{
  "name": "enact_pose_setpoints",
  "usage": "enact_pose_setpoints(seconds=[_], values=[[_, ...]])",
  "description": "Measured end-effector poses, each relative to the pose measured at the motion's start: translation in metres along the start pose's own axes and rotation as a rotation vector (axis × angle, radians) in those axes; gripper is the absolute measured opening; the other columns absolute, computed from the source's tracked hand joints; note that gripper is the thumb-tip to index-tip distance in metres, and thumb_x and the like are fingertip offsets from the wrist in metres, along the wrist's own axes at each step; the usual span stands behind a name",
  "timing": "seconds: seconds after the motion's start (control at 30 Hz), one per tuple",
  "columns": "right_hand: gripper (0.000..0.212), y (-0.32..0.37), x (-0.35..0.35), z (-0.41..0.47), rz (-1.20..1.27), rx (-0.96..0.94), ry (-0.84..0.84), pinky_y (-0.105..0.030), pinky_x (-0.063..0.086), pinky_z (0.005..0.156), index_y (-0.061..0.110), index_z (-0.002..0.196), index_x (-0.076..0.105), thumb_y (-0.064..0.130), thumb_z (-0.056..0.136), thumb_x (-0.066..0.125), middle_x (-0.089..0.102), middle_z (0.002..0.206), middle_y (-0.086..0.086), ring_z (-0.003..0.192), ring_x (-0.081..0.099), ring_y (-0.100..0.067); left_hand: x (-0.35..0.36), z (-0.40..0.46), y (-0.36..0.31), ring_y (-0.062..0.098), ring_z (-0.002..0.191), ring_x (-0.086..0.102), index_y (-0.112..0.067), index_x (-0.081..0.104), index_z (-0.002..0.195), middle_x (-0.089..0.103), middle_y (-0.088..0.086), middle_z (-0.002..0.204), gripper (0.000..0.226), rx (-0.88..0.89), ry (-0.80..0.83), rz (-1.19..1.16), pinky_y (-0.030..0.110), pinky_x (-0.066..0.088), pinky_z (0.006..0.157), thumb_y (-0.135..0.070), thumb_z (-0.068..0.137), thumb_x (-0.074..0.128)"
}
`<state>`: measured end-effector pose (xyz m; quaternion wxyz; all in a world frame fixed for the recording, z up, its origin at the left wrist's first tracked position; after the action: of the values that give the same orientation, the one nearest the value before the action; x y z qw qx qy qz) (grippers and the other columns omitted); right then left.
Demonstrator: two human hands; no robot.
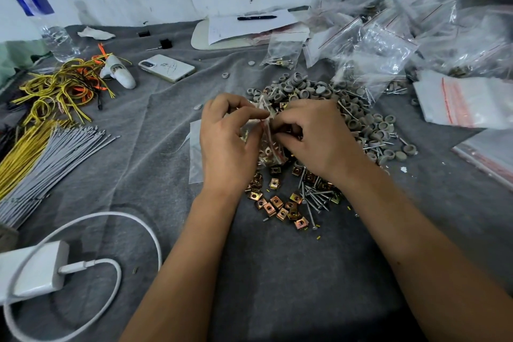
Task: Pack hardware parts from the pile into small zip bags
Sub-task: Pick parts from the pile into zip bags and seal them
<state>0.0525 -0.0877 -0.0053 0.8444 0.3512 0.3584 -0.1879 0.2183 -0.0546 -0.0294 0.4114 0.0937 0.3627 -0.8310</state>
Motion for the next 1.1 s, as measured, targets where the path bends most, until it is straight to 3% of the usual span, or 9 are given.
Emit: enact_pose_setpoints(seconds=[0.17, 0.33, 0.4, 0.5, 0.67, 0.8, 0.87, 1.0, 1.1], values=[[0.017, 0.000, 0.003, 0.000, 0.099, 0.024, -0.044, -0.025, 0.049, 0.076, 0.015, 0.106, 0.081, 0.017, 0.089, 0.078, 0.063, 0.099, -0.003, 0.089, 0.060, -0.015, -0.004, 0.000, 0.001, 0.024, 0.100, 0.057, -0.013, 0.082, 0.098, 0.064, 0.005, 0.102, 0.016, 0.001, -0.089, 0.009, 0.052, 0.051, 0.073, -0.005, 0.086, 0.078], [0.035, -0.001, 0.000, -0.001, 0.185, 0.028, 0.005, -0.032, 0.048, 0.074, 0.017, 0.111, 0.078, 0.043, 0.100, 0.056, 0.058, 0.099, -0.003, 0.089, 0.057, -0.016, -0.007, 0.000, 0.001, 0.025, 0.101, 0.055, -0.015, 0.082, 0.099, 0.062, 0.006, 0.102, 0.017, -0.041, -0.183, 0.006, 0.051, 0.051, 0.073, -0.008, 0.084, 0.080], [0.037, 0.003, 0.001, -0.003, 0.195, -0.020, 0.059, -0.030, 0.047, 0.073, 0.021, 0.106, 0.077, 0.052, 0.096, 0.060, 0.059, 0.096, -0.001, 0.086, 0.058, -0.014, -0.009, 0.000, 0.001, 0.026, 0.100, 0.055, -0.015, 0.082, 0.099, 0.061, 0.007, 0.102, 0.016, -0.063, -0.231, -0.005, 0.053, 0.051, 0.074, -0.009, 0.085, 0.079], [0.027, 0.006, 0.004, -0.002, 0.108, -0.058, 0.025, -0.028, 0.048, 0.073, 0.018, 0.100, 0.078, 0.042, 0.089, 0.075, 0.063, 0.095, 0.001, 0.083, 0.060, -0.013, -0.010, 0.000, 0.000, 0.028, 0.100, 0.056, -0.014, 0.081, 0.101, 0.059, 0.008, 0.102, 0.016, -0.086, -0.274, -0.039, 0.055, 0.051, 0.075, -0.010, 0.086, 0.079], [0.017, 0.006, -0.010, 0.006, 0.145, 0.049, -0.167, -0.008, 0.043, 0.077, 0.009, 0.109, 0.075, 0.016, 0.094, 0.072, 0.068, 0.095, 0.008, 0.084, 0.056, 0.010, -0.015, 0.001, -0.007, 0.028, 0.107, 0.055, -0.015, 0.060, 0.137, 0.058, 0.008, 0.115, 0.043, -0.220, -0.384, -0.085, 0.055, 0.051, 0.085, -0.020, 0.096, 0.073], [0.016, 0.020, -0.041, 0.018, 0.247, -0.004, -0.258, -0.012, 0.051, 0.071, 0.018, 0.112, 0.073, 0.020, 0.097, 0.069, 0.068, 0.092, 0.019, 0.083, 0.066, 0.002, -0.019, 0.002, -0.008, 0.018, 0.114, 0.053, -0.018, 0.057, 0.137, 0.058, -0.003, 0.120, 0.044, -0.416, -0.493, -0.219, 0.032, 0.050, 0.090, -0.034, 0.097, 0.056], [0.013, 0.029, -0.054, 0.024, 0.333, -0.053, -0.284, -0.024, 0.058, 0.069, 0.021, 0.108, 0.074, 0.020, 0.097, 0.067, 0.074, 0.091, 0.010, 0.081, 0.071, -0.009, -0.017, 0.004, -0.002, 0.016, 0.117, 0.057, -0.023, 0.060, 0.132, 0.061, -0.005, 0.122, 0.046, -0.498, -0.453, -0.343, 0.031, 0.050, 0.096, -0.048, 0.095, 0.048], [0.011, 0.035, -0.056, 0.030, 0.325, 0.003, -0.165, -0.035, 0.062, 0.067, 0.013, 0.105, 0.076, 0.011, 0.097, 0.069, 0.075, 0.085, 0.000, 0.071, 0.073, -0.014, -0.008, 0.004, 0.001, 0.023, 0.111, 0.067, -0.034, 0.068, 0.112, 0.072, -0.001, 0.115, 0.045, -0.615, -0.219, -0.710, 0.063, 0.049, 0.105, -0.069, 0.090, 0.051], [0.013, 0.033, -0.063, 0.031, 0.495, -0.016, -0.311, -0.032, 0.059, 0.056, 0.011, 0.107, 0.076, 0.010, 0.095, 0.071, 0.076, 0.082, -0.004, 0.065, 0.073, -0.020, -0.004, 0.005, -0.002, 0.029, 0.102, 0.071, -0.032, 0.067, 0.117, 0.076, 0.003, 0.111, 0.055, -0.561, 0.025, -0.836, 0.051, 0.059, 0.089, -0.077, 0.087, 0.057]])
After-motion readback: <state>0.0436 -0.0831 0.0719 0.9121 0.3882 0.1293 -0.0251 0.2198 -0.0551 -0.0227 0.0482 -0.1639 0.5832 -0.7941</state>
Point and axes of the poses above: each hand's wrist, its own z-axis towards the middle knuckle, its own x-axis out of the palm, y = z × x, the point moved 1 cm from there along z, towards the middle knuckle
